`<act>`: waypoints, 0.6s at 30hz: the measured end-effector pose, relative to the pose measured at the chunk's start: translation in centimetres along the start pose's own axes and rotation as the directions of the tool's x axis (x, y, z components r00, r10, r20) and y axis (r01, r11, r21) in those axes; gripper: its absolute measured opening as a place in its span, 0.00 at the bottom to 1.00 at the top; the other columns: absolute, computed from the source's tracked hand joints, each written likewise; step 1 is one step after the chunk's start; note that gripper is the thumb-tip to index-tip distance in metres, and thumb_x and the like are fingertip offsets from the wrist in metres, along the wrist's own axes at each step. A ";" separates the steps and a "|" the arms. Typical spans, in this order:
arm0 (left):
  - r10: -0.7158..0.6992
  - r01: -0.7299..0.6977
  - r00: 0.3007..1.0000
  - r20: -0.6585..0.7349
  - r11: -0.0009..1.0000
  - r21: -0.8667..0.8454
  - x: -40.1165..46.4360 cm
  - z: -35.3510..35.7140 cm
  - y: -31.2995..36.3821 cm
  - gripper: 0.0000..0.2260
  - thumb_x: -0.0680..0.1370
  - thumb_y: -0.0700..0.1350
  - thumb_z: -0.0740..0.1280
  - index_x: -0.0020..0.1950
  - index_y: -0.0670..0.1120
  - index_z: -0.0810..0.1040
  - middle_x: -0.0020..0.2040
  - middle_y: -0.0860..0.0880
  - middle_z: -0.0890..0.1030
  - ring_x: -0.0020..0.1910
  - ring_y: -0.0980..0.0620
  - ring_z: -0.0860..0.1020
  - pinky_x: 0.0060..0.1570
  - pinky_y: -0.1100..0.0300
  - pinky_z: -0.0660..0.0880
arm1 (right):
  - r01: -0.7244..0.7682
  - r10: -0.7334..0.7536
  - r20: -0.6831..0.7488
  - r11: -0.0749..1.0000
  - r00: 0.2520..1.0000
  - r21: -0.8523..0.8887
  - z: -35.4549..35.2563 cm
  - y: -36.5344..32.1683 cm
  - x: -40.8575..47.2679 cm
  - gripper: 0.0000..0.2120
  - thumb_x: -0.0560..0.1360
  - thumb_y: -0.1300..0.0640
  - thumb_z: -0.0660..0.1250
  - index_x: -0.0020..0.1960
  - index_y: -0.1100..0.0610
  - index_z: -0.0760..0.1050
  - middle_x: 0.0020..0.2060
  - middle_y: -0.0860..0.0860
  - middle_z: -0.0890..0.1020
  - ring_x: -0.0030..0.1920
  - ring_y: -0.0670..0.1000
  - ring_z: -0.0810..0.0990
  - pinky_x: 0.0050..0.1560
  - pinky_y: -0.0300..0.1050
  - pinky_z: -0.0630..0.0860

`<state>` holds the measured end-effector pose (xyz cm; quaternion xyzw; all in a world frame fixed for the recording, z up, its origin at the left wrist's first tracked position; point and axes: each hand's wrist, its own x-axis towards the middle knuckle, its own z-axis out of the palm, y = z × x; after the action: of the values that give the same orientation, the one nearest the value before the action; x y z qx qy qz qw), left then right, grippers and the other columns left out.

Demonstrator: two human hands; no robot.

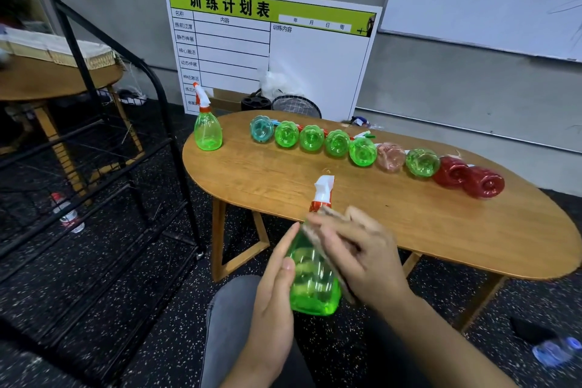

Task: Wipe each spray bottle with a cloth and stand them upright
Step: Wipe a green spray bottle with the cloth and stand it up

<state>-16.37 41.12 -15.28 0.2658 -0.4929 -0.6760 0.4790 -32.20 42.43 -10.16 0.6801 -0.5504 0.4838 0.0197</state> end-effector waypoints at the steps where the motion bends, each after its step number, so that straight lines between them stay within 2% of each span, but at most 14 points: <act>1: -0.003 0.003 1.000 0.010 1.000 -0.004 0.0 0.0 -0.1 0.20 0.83 0.52 0.58 0.73 0.64 0.76 0.72 0.51 0.80 0.72 0.47 0.78 0.71 0.41 0.73 | -0.074 0.074 -0.016 0.996 0.997 0.047 0.1 0.2 0.5 0.13 0.83 0.45 0.63 0.64 0.42 0.83 0.36 0.45 0.73 0.35 0.45 0.73 0.34 0.41 0.72; 4: -0.005 0.004 1.000 -0.007 1.000 -0.027 0.1 -0.2 -0.2 0.20 0.84 0.52 0.58 0.74 0.62 0.77 0.73 0.50 0.80 0.72 0.46 0.78 0.74 0.37 0.70 | -0.100 0.103 -0.040 0.993 0.994 0.067 0.8 -0.2 0.1 0.13 0.82 0.46 0.64 0.63 0.44 0.84 0.36 0.42 0.72 0.35 0.45 0.72 0.35 0.35 0.66; 7: -0.007 0.005 0.999 -0.040 0.999 -0.050 0.1 -0.3 0.0 0.19 0.84 0.51 0.58 0.73 0.61 0.77 0.72 0.47 0.80 0.72 0.45 0.78 0.74 0.39 0.70 | 0.038 -0.037 -0.014 0.999 0.999 0.006 1.0 -1.3 -2.0 0.13 0.85 0.47 0.63 0.67 0.43 0.80 0.38 0.47 0.73 0.33 0.43 0.71 0.34 0.30 0.66; 9: -0.023 0.021 0.999 -0.040 0.998 -0.055 0.0 -0.4 0.3 0.17 0.87 0.53 0.58 0.73 0.63 0.76 0.69 0.46 0.82 0.69 0.44 0.81 0.71 0.40 0.73 | 0.201 -0.196 0.081 0.978 0.977 -0.059 1.0 -1.4 -3.9 0.14 0.84 0.47 0.66 0.69 0.41 0.78 0.39 0.50 0.76 0.33 0.44 0.71 0.30 0.35 0.70; 11: -0.032 0.029 0.999 -0.032 0.997 -0.072 -0.1 -0.5 0.5 0.18 0.86 0.53 0.56 0.74 0.62 0.75 0.67 0.46 0.83 0.65 0.42 0.83 0.68 0.41 0.76 | 0.349 -0.329 0.158 0.929 0.931 -0.124 1.0 -1.2 -5.5 0.15 0.80 0.50 0.71 0.67 0.43 0.80 0.38 0.51 0.77 0.33 0.46 0.72 0.28 0.42 0.73; 13: -0.015 0.014 1.000 -0.019 0.998 -0.069 -0.1 -0.6 0.8 0.20 0.84 0.52 0.56 0.74 0.62 0.76 0.67 0.46 0.83 0.65 0.41 0.83 0.66 0.43 0.78 | 0.419 -0.393 0.174 0.894 0.903 -0.158 0.7 -1.1 -5.9 0.14 0.78 0.52 0.74 0.63 0.45 0.84 0.36 0.49 0.75 0.33 0.47 0.71 0.29 0.42 0.73; 16: 0.003 -0.004 1.000 -0.014 0.999 -0.045 -0.1 -0.3 0.9 0.19 0.83 0.52 0.57 0.73 0.61 0.77 0.67 0.46 0.83 0.66 0.44 0.82 0.65 0.51 0.80 | 0.369 -0.350 0.142 0.920 0.926 -0.133 0.3 -1.0 -4.6 0.12 0.81 0.50 0.70 0.64 0.44 0.82 0.37 0.48 0.74 0.33 0.44 0.71 0.31 0.35 0.69; 18: 0.017 -0.017 1.000 -0.009 1.000 -0.020 -0.1 -0.1 0.7 0.16 0.86 0.52 0.60 0.73 0.59 0.77 0.67 0.49 0.84 0.68 0.47 0.81 0.64 0.56 0.79 | 0.232 -0.226 0.064 0.967 0.972 -0.110 0.3 -0.8 -2.9 0.12 0.83 0.48 0.66 0.65 0.44 0.81 0.37 0.47 0.73 0.33 0.43 0.70 0.32 0.32 0.67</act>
<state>-15.94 41.13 -14.69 0.2597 -0.4862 -0.6755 0.4897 -31.20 44.67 -11.89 0.7489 -0.4959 0.4279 0.1010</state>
